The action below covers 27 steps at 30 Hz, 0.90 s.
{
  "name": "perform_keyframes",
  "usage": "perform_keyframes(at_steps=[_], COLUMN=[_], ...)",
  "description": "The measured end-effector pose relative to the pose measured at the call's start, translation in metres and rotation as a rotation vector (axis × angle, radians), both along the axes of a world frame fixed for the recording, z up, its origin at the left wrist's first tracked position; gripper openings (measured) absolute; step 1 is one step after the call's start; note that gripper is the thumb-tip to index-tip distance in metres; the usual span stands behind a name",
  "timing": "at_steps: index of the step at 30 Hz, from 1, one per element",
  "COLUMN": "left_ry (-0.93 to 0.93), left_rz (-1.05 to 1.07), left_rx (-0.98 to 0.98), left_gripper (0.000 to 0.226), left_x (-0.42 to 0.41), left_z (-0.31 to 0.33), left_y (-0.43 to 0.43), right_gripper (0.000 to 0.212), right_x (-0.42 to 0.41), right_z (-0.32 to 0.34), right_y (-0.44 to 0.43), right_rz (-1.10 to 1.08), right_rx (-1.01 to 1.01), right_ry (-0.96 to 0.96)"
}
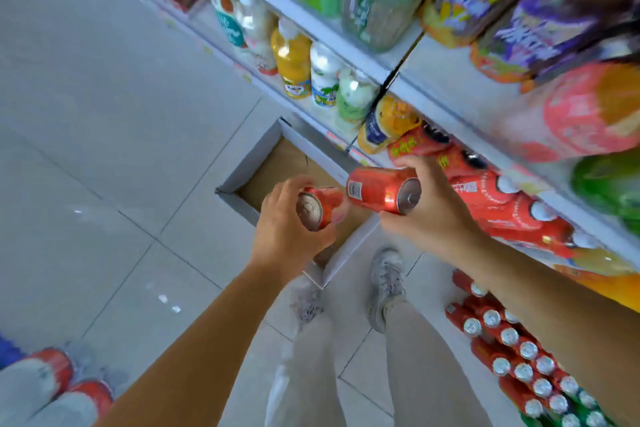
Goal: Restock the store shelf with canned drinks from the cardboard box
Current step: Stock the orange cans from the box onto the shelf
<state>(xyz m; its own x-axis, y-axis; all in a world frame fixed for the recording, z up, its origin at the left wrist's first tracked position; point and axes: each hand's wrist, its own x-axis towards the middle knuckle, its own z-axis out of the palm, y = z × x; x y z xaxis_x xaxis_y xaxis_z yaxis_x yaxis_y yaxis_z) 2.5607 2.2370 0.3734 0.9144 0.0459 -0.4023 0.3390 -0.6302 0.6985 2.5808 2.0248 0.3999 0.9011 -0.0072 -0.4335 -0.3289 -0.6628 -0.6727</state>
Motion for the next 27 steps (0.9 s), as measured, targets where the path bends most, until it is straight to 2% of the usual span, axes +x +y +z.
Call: perform_keyframes(at_steps=[6, 11, 13, 16, 18, 22, 27], left_ry=[-0.249, -0.406, -0.449, -0.473, -0.499, -0.558, -0.625], left_rz=[-0.118, -0.364, -0.440, -0.548, -0.588, -0.609, -0.587], left_rx=[-0.122, -0.312, -0.344, -0.396, -0.444, -0.469, -0.496], left_gripper=[0.073, 0.069, 0.076, 0.079, 0.074, 0.062, 0.052], left_x=[0.010, -0.006, -0.014, -0.025, -0.032, -0.045, -0.054], left_z=[0.229, 0.369, 0.410, 0.459, 0.482, 0.518, 0.543], left_y=[-0.034, -0.088, -0.116, -0.159, -0.186, -0.240, -0.295], right_gripper=[0.074, 0.064, 0.065, 0.062, 0.063, 0.066, 0.057], right_x=[-0.037, -0.101, -0.126, -0.164, -0.189, -0.222, -0.222], right_z=[0.238, 0.377, 0.420, 0.471, 0.493, 0.524, 0.545], right_y=[-0.031, -0.086, -0.110, -0.151, -0.183, -0.249, -0.308], right_rz=[-0.210, -0.395, -0.423, -0.465, -0.481, -0.521, -0.553], right_rx=[0.100, 0.162, 0.121, 0.091, 0.078, -0.009, 0.004], right_ry=[-0.267, -0.507, -0.610, -0.726, -0.761, -0.832, -0.868])
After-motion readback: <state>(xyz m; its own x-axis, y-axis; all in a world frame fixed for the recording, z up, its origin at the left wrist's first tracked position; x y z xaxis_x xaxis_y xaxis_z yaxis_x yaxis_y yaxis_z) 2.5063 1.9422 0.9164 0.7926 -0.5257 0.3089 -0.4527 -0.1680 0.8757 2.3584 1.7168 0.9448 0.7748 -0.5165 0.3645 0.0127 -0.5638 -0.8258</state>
